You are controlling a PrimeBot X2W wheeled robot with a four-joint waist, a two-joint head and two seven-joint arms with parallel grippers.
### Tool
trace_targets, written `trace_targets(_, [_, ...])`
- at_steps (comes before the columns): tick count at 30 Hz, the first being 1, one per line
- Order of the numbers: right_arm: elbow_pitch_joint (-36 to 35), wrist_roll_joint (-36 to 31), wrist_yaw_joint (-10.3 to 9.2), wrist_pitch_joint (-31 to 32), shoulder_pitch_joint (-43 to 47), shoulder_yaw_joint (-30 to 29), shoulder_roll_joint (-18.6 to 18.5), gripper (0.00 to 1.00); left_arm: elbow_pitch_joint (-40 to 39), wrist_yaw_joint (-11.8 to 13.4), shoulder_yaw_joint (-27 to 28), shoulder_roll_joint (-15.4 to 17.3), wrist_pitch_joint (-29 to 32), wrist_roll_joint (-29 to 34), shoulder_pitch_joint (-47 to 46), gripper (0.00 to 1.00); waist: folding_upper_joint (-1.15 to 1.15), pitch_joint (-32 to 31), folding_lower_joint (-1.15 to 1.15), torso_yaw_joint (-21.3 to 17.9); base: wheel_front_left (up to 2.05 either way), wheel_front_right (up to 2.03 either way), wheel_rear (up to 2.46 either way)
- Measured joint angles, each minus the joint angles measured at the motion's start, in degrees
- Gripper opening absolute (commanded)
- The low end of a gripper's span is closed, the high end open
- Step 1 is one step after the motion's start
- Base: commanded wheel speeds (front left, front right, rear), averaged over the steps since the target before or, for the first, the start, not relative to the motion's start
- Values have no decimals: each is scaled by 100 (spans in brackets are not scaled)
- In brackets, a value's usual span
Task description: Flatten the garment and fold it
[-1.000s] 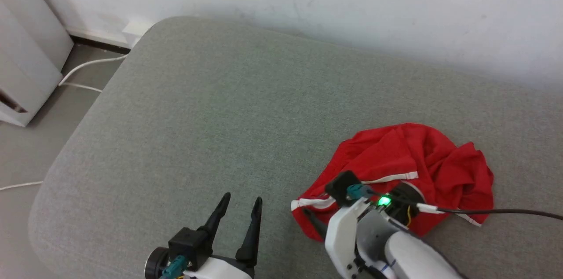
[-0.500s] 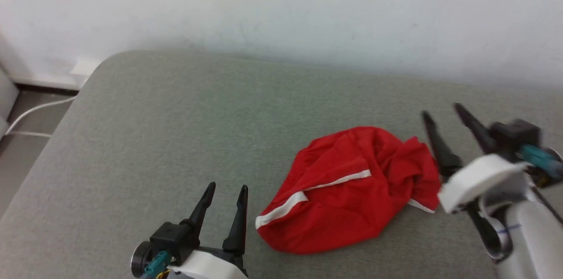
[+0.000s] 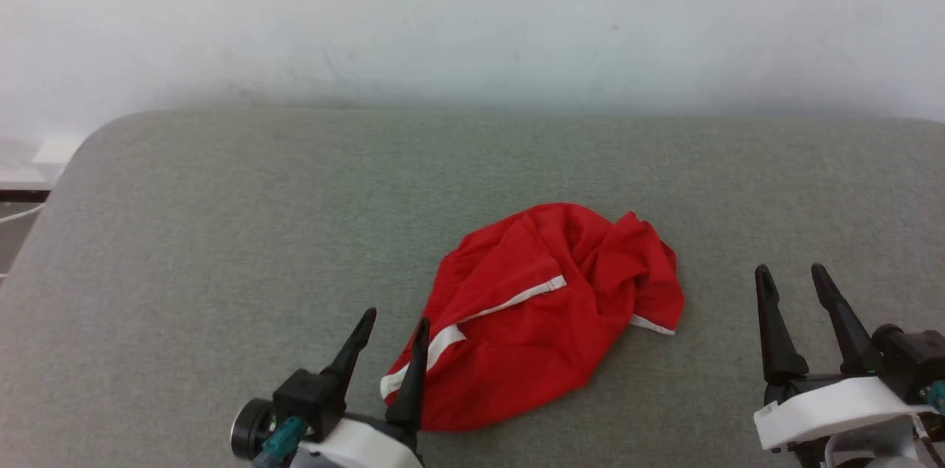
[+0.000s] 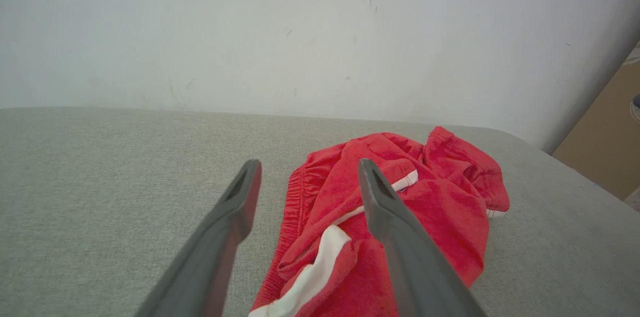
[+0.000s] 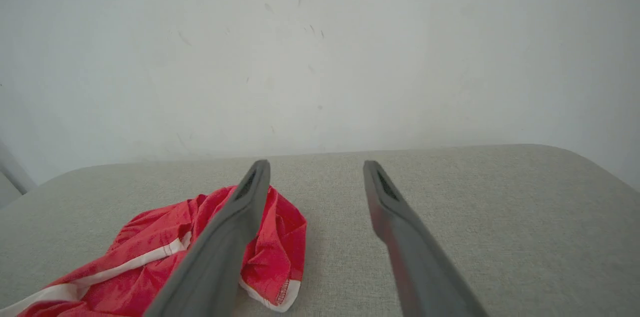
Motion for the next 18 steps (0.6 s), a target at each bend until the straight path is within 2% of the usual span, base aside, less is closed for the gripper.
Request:
trace_targets(5, [-168,-67,0,60,8,-125,15,100,282,-138,-361,93,46,325,-515,100,0,160,0,-196,0,0,0])
trace_targets(9, [-205,-87,0,157,5,-235,19,100,739,-240,-893,224,976,471,-1212,100,0,319,1,-338,0,0,0])
trace_targets(13, [-140,-16,0,200,-6,-270,20,100,1055,-252,-1221,315,1803,341,-1905,100,0,475,1,-494,0,0,0])
trace_targets(18, [38,98,1,192,-55,-271,21,100,1414,-253,-1635,477,2313,157,-2464,100,0,675,1,-675,0,0,0])
